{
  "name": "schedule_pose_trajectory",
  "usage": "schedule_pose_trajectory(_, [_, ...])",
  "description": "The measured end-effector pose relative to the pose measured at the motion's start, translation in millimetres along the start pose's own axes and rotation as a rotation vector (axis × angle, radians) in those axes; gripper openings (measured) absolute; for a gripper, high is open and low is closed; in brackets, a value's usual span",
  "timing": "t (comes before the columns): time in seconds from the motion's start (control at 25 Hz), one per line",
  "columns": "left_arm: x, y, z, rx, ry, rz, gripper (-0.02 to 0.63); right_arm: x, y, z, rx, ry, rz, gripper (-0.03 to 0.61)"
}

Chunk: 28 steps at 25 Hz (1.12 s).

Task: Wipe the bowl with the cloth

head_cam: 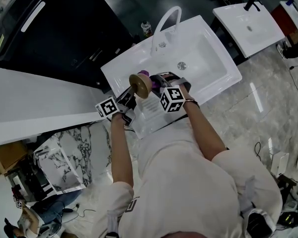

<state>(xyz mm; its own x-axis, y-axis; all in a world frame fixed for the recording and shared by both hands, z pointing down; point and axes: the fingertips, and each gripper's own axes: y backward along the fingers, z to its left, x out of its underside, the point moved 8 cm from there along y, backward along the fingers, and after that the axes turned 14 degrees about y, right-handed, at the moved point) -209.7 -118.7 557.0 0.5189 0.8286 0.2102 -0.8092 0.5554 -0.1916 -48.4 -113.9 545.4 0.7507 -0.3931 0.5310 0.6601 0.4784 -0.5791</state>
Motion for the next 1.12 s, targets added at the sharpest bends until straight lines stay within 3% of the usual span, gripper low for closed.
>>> schedule_pose_trajectory(0.12, [6, -5, -7, 0.041, 0.031, 0.029, 0.017, 0, 1, 0, 0.007, -0.006, 0.003, 0.104])
schedule_pose_trajectory(0.28, [7, -2, -5, -0.048, -0.050, 0.069, 0.015, 4, 7, -3, 0.031, -0.026, 0.005, 0.104])
schedule_pose_trajectory(0.52, [19, -12, -12, 0.005, -0.109, 0.173, 0.015, 13, 15, -11, 0.077, -0.075, 0.004, 0.104])
schedule_pose_trajectory(0.68, [21, -12, -2, -0.075, -0.161, 0.200, 0.017, 20, 19, -17, 0.101, -0.092, 0.025, 0.105])
schedule_pose_trajectory(0.96, [19, -12, -1, -0.154, -0.186, 0.232, 0.018, 20, 15, -15, 0.077, 0.012, 0.090, 0.106])
schedule_pose_trajectory(1.12, [17, -6, 2, -0.204, -0.216, 0.250, 0.017, 21, 12, -13, 0.075, 0.022, 0.096, 0.106])
